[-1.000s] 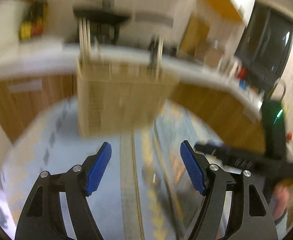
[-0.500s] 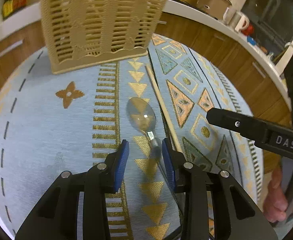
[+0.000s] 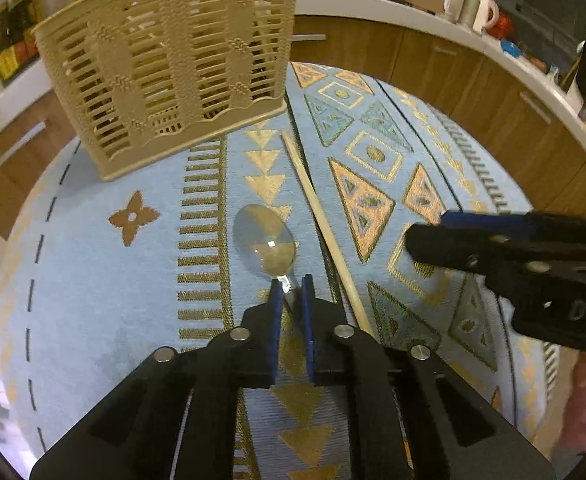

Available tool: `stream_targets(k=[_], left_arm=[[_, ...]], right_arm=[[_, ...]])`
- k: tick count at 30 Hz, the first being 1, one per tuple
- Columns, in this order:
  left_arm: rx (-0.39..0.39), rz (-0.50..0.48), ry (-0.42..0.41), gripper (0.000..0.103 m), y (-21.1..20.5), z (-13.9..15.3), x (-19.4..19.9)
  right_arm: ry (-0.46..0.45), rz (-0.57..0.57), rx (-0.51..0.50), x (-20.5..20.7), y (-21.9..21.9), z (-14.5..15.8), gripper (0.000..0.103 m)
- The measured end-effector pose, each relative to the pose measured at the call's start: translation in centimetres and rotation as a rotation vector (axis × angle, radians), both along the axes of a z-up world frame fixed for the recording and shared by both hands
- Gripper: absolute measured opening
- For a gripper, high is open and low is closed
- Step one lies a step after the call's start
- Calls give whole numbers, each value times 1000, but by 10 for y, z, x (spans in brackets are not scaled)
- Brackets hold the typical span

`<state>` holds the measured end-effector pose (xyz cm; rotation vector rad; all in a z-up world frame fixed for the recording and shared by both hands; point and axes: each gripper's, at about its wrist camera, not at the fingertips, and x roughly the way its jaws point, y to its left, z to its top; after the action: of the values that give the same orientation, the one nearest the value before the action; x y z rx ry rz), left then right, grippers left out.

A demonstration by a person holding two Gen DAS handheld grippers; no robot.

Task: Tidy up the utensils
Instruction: 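Grasp the clear spoon handle with the left gripper while the right gripper grasps a chopstick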

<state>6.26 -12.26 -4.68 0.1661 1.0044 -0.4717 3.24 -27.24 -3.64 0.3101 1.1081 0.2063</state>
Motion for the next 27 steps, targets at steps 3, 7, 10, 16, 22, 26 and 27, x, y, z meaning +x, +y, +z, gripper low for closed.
stream_targets(k=[3,7,10,16,22,26,27], left_arm=[[-30,28,0,0,14,2,7],[-142,39,41,0,37,4,15],[-202,6,84,3,39,3,17],[-53,-3,47,26,0,-2,8],[187,-10,-12,10,-36,-4,-4],[114,12,-15,10,-25,5,3],[87,21,-9,10,-18,8,6]], right_arm=[[40,6,0,13,11,-7,33],[81,1,-1,25,18,-15,30],[83,-22,40,25,9,-16,30],[74,-91,122,12,-28,-15,30],[56,-131,166,-1,-56,-14,30],[45,-90,175,-3,-52,-9,30],[44,-66,163,-1,-44,-7,30]])
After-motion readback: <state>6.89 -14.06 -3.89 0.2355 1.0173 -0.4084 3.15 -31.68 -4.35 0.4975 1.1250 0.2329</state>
